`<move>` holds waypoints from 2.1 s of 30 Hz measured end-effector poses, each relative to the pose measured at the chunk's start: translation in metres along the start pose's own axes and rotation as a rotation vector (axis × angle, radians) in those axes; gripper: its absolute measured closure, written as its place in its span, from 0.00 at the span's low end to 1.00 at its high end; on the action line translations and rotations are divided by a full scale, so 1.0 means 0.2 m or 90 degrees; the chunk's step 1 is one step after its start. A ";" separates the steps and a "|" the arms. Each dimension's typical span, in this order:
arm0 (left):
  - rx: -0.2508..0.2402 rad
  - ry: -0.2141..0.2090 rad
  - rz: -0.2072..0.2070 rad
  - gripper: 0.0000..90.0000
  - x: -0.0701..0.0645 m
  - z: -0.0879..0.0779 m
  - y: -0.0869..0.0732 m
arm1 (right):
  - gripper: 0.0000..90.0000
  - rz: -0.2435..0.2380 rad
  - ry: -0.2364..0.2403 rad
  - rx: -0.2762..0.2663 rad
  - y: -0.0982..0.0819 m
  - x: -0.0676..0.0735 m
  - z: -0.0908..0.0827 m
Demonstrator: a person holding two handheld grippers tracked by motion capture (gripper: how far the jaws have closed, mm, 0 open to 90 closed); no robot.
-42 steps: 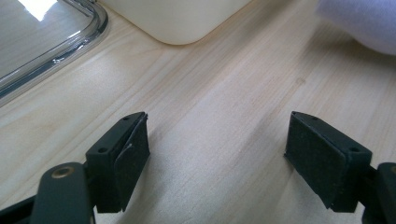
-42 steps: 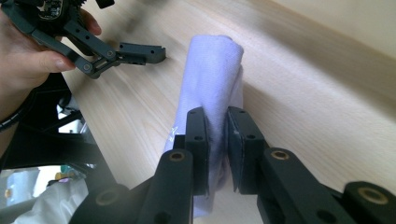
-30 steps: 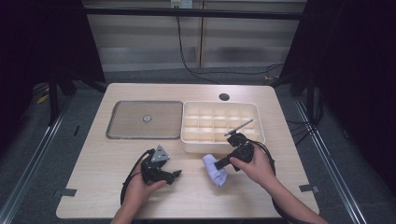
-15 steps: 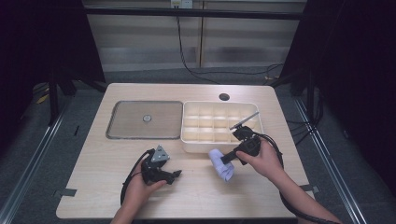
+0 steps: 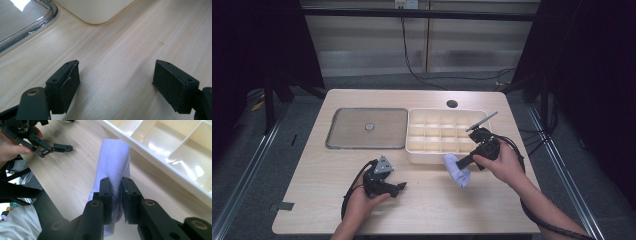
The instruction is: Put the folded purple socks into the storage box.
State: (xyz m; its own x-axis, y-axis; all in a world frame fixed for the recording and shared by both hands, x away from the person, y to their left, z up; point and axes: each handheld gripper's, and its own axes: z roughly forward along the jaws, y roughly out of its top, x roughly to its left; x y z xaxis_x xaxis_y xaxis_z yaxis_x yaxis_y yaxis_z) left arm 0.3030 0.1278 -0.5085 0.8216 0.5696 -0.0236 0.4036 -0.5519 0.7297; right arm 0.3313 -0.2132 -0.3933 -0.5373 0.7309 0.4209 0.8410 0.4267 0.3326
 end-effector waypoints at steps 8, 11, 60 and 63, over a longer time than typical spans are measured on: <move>-0.001 0.000 -0.001 0.23 0.00 0.00 0.00 | 0.88 0.003 -0.017 -0.002 0.02 -0.02 -0.06; -0.001 0.000 -0.001 0.23 0.00 0.00 0.00 | 0.88 -0.001 -0.030 0.004 0.03 -0.04 -0.08; 0.000 0.001 0.001 0.23 0.00 0.00 0.00 | 0.88 0.071 -0.131 -0.009 0.15 -0.33 -0.30; -0.004 0.002 -0.007 0.23 0.00 0.00 0.00 | 0.88 0.074 -0.134 -0.011 0.16 -0.35 -0.29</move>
State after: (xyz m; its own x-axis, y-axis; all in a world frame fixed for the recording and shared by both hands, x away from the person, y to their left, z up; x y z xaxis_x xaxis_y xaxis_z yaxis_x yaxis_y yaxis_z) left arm 0.3024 0.1272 -0.5089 0.8159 0.5775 -0.0286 0.4092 -0.5417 0.7342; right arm 0.3923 -0.2827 -0.3630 -0.4104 0.8701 0.2729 0.8941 0.3251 0.3080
